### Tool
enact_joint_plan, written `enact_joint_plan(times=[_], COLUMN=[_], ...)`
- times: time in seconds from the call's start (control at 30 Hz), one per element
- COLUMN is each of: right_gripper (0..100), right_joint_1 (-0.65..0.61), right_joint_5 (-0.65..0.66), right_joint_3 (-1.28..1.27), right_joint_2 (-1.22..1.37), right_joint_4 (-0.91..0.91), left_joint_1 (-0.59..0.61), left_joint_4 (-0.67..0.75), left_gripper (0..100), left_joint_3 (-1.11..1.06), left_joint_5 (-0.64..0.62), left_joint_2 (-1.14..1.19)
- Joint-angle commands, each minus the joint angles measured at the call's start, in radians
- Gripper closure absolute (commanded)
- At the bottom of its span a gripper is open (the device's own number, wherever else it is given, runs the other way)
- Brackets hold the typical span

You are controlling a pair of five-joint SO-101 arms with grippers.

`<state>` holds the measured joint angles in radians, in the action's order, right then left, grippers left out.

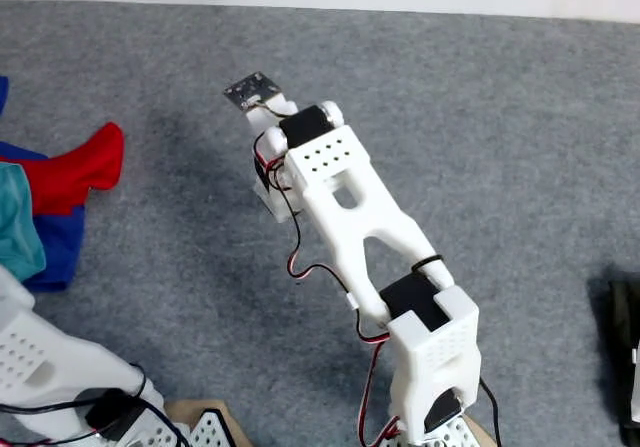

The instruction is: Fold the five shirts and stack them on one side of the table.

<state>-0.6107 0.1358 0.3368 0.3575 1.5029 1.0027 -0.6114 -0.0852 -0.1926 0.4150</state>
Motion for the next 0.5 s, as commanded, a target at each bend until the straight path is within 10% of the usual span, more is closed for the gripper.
enact_joint_plan(times=[0.0, 0.47], right_gripper=[98.5, 98.5], right_joint_1=[-0.007, 0.073], right_joint_5=[0.006, -0.02], right_joint_3=[-0.03, -0.139], right_joint_2=[-0.059, -0.062], right_joint_4=[-0.042, -0.108], left_joint_1=[-0.093, -0.575], left_joint_4=[-0.055, -0.322], left_gripper=[96, 97], left_joint_3=[0.059, 0.064], left_joint_5=[0.006, -0.126], left_joint_2=[-0.03, -0.386])
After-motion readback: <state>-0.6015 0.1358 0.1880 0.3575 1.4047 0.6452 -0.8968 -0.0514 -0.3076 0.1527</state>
